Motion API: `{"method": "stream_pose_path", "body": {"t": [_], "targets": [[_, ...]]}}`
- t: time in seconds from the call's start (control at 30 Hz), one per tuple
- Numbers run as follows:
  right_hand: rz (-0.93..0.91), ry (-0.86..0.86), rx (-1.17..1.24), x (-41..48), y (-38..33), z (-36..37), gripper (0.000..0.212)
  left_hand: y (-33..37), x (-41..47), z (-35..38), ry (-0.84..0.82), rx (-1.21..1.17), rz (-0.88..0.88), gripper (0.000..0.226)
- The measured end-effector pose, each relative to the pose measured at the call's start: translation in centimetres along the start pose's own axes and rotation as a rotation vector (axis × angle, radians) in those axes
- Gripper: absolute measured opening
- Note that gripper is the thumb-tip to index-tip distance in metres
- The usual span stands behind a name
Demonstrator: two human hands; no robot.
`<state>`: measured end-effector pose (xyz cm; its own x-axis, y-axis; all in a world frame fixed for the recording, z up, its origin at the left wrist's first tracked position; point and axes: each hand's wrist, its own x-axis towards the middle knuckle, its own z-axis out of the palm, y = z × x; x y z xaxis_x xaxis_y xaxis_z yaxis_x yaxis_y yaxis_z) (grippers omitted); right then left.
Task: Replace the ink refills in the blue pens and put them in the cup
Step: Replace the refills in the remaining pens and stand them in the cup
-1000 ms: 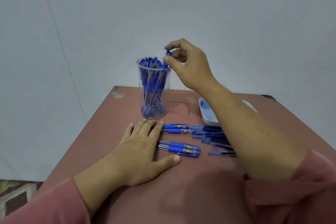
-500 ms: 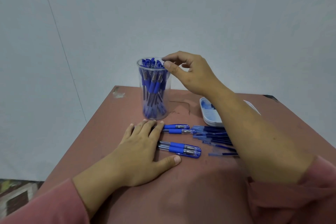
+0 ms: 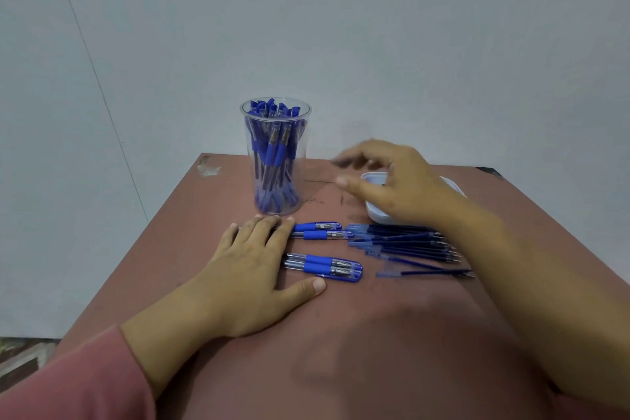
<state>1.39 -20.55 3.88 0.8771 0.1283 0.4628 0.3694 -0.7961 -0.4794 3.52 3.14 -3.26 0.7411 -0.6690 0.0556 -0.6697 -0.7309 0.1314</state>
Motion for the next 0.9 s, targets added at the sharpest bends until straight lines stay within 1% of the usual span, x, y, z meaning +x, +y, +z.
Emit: {"method": "stream_pose_path", "body": {"t": [0.1, 0.2, 0.27, 0.37, 0.47, 0.63, 0.8, 0.83, 0.9], "targets": [[0.047, -0.152, -0.123, -3.2, 1.0, -0.3, 0.026, 0.0, 0.0, 0.1, 0.02, -0.009, 0.003, 0.106], [0.07, -0.199, -0.197, -4.4, 1.7, 0.4, 0.028, 0.1, 0.0, 0.0, 0.044, -0.047, 0.001, 0.111], [0.042, -0.211, -0.233, -4.2, 1.7, 1.2, 0.028, 0.1, 0.1, 0.0, 0.053, -0.062, -0.007, 0.111], [0.001, -0.212, -0.347, -3.3, 1.2, 2.5, 0.026, 0.0, 0.1, 0.0, 0.051, -0.07, -0.028, 0.103], [0.008, -0.242, -0.452, -2.6, 0.6, 3.3, 0.025, -0.2, 0.2, -0.2, 0.048, -0.083, -0.034, 0.099], [0.013, -0.251, -0.415, -2.2, 0.1, 3.8, 0.022, -0.2, 0.2, -0.4, 0.032, -0.104, -0.036, 0.099], [-0.023, -0.236, -0.493, -2.1, 0.0, 4.2, 0.023, 0.0, 0.0, -0.5, 0.029, -0.115, -0.027, 0.098], [-0.038, -0.214, -0.49, -2.1, 0.0, 4.2, 0.022, 0.1, 0.0, -0.6, 0.045, -0.119, -0.016, 0.097], [-0.058, -0.164, -0.464, -2.2, 0.0, 3.9, 0.019, 0.3, -0.1, -1.1, 0.131, -0.154, 0.027, 0.092]]}}
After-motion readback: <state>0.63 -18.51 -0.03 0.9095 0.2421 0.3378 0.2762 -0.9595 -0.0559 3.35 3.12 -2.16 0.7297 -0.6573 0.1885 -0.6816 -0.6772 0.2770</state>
